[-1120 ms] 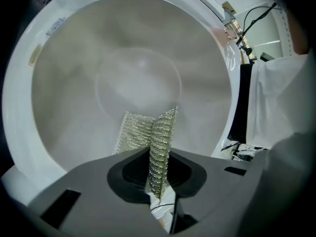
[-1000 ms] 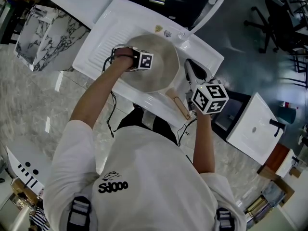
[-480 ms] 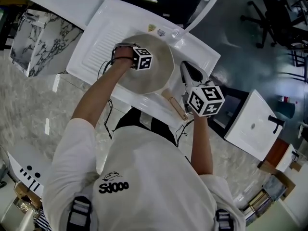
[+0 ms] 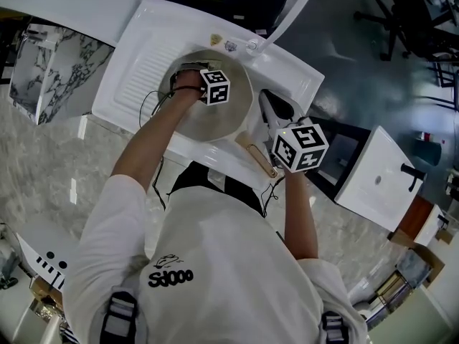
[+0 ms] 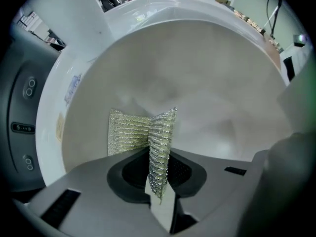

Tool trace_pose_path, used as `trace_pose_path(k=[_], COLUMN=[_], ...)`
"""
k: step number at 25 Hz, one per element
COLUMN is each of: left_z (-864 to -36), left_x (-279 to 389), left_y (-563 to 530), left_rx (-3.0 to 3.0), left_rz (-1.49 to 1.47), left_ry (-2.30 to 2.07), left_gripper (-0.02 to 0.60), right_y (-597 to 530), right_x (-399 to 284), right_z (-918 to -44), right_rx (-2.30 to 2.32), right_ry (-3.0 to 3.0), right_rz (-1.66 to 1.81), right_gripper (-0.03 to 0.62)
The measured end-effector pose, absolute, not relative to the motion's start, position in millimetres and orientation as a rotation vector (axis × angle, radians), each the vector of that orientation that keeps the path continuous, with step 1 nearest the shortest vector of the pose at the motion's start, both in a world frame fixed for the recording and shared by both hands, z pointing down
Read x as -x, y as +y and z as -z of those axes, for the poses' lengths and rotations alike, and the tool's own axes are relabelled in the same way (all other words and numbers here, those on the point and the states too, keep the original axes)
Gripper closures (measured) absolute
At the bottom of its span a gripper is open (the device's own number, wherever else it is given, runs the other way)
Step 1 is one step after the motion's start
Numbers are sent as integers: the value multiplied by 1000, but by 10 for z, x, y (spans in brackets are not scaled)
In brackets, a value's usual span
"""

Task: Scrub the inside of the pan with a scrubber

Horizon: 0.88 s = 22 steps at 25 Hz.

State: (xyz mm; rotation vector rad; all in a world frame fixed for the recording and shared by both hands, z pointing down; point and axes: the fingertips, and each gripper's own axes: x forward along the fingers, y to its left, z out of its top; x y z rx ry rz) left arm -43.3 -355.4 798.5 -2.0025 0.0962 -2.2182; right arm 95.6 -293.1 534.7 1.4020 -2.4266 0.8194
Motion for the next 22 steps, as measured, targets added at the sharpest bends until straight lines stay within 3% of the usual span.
trace_pose_path(k=[11, 22], left_z=[-7953, -7874], left_x=[-102, -100], left_y=[-3137, -2351], left_rx=[2110, 2196], left_rz=[2010, 1919], left_ry=[-65, -371], left_gripper=[515, 515], right_y=[-2888, -2847], right_x=[-879, -750], right_z=[-5403, -5398], right_rx=[-1375, -1346], right_ry=[-2426, -2439], right_rz=[-832, -825], right_gripper=[585, 585])
